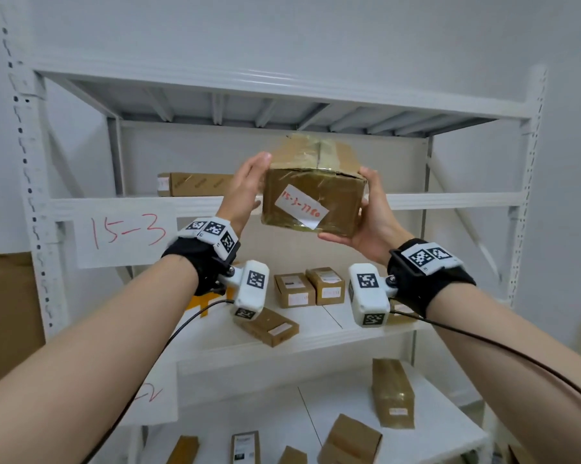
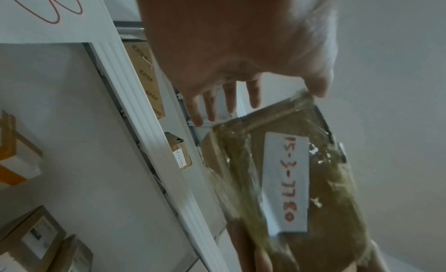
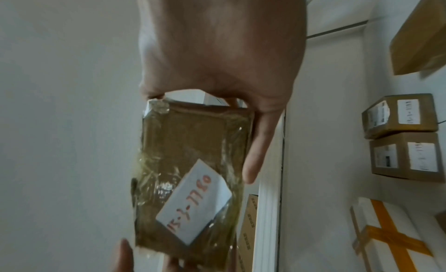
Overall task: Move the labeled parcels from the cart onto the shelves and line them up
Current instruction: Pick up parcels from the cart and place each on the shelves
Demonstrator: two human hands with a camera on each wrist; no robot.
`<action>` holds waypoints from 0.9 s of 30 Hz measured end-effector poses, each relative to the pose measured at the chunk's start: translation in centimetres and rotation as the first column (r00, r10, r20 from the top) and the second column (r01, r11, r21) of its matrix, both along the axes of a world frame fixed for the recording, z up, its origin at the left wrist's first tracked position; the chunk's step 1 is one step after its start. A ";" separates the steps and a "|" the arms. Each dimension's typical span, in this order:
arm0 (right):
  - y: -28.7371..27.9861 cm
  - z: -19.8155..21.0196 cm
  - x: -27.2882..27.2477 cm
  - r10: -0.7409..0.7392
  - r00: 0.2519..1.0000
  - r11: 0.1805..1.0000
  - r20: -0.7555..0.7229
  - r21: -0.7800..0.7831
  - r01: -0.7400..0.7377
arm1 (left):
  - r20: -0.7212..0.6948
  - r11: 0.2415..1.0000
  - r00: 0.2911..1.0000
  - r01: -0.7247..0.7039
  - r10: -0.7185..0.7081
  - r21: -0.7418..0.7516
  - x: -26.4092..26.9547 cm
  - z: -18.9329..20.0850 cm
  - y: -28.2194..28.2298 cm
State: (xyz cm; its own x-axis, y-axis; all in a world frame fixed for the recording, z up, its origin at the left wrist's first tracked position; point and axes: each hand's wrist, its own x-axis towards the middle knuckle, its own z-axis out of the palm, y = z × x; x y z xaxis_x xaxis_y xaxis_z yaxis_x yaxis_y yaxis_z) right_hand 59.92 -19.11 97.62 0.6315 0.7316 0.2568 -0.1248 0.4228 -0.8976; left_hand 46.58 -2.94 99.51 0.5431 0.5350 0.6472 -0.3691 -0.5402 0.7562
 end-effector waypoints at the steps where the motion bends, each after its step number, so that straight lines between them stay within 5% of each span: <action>1: 0.6 0.3 0.9 -0.003 1.000 1.000 -0.022 0.024 0.004 | -0.015 1.000 1.000 0.014 -0.014 -0.010 0.6 0.0 0.2; 8: 4.9 1.9 7.2 -0.026 0.997 0.997 -0.070 0.066 0.031 | -0.225 1.000 0.974 0.010 -0.007 0.011 7.0 0.4 3.6; 18: 8.9 5.3 16.3 -0.168 0.980 0.980 0.104 -0.089 0.178 | -0.205 0.982 0.967 -0.121 0.149 0.142 18.1 3.4 8.8; 23: 11.8 6.6 21.5 -0.406 0.831 0.827 0.380 -0.235 0.512 | -0.224 0.976 0.956 -0.157 0.189 0.152 23.1 3.4 10.3; 27: 13.1 6.5 25.1 -0.517 0.736 0.716 0.437 -0.252 0.652 | -0.255 0.974 0.947 -0.156 0.195 0.163 26.0 3.6 10.9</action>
State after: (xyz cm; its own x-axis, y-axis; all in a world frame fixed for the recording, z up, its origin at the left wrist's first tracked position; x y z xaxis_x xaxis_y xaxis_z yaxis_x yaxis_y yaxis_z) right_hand 85.06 -6.04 104.16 0.8948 0.3181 0.3134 0.3475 -0.0552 -0.9361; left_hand 72.61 7.92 103.12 0.6122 0.5527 0.5654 -0.0532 -0.6847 0.7269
